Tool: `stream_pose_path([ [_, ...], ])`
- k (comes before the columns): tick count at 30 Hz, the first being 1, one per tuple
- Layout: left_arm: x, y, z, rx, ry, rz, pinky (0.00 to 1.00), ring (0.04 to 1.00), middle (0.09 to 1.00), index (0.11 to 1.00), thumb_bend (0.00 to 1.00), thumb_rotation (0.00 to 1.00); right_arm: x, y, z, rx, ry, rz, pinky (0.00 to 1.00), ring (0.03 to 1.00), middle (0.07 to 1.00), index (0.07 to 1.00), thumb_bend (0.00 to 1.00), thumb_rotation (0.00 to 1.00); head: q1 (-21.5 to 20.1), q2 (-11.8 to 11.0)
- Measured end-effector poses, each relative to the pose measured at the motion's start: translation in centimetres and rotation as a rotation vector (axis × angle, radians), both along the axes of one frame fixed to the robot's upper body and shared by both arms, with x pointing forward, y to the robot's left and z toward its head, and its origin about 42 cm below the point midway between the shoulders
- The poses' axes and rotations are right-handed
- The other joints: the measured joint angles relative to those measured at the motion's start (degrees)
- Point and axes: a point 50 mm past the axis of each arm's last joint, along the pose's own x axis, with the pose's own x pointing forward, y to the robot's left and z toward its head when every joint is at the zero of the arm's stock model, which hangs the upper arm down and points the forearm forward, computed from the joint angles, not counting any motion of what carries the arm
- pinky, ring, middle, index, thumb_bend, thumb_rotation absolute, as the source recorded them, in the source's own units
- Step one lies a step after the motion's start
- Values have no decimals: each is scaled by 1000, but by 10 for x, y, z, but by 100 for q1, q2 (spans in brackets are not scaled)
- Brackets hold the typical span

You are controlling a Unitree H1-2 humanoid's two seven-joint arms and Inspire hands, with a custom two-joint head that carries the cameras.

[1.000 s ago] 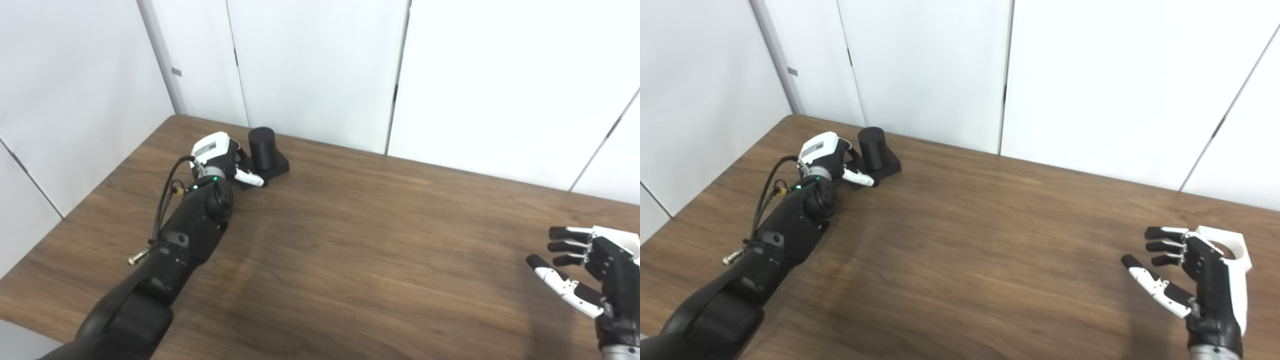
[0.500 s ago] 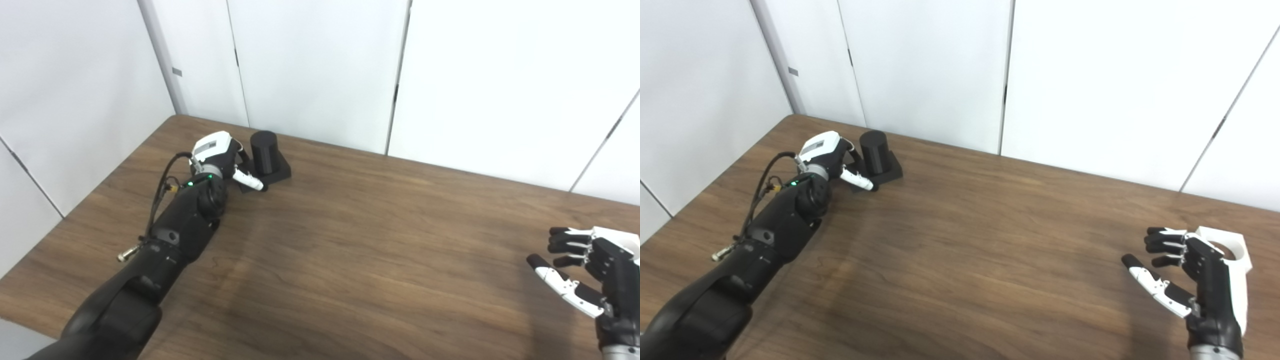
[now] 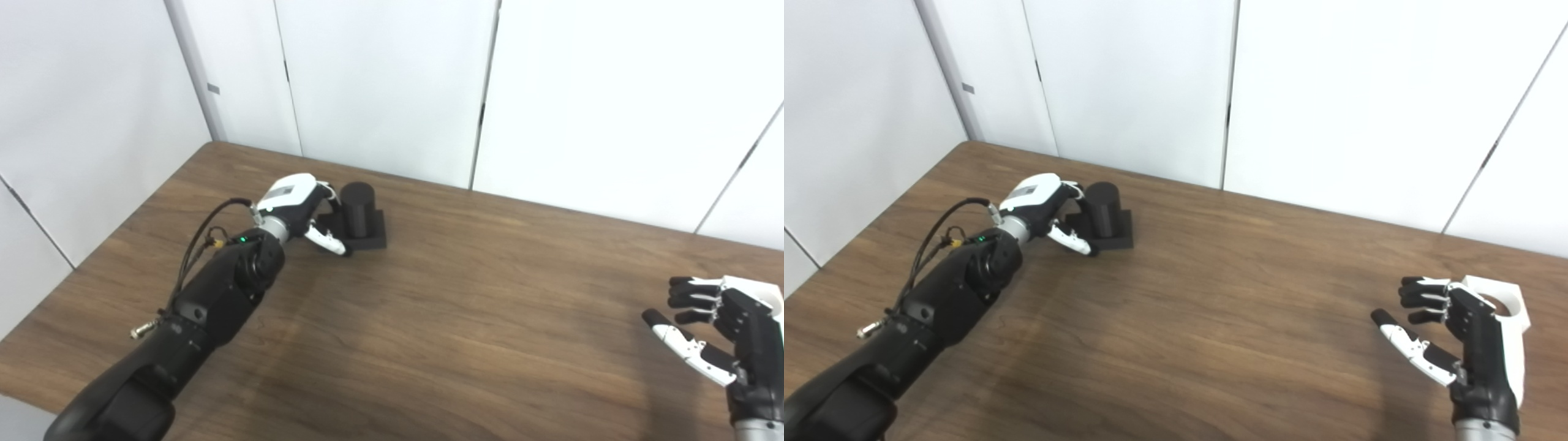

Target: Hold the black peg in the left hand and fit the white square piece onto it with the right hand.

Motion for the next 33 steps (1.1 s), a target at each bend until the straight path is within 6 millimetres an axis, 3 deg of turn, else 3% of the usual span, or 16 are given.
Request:
stream_pose_path([
  [7,-11,-28,-1,30,-27,-133,896,966,905,490,524,65,0,0,1,-1,-2,-1,469,569,651,492,495,116,9,26],
  [20,-30,-106,-8,-16,-59,-432,864,957,903,489,523,74,1,0,0,-7,-2,-2,466,566,649,492,495,117,-149,70],
  [33,-36,-131,-9,26,-62,-571,873,960,895,490,523,72,1,0,0,-11,-5,-3,477,584,661,492,495,115,-369,149],
])
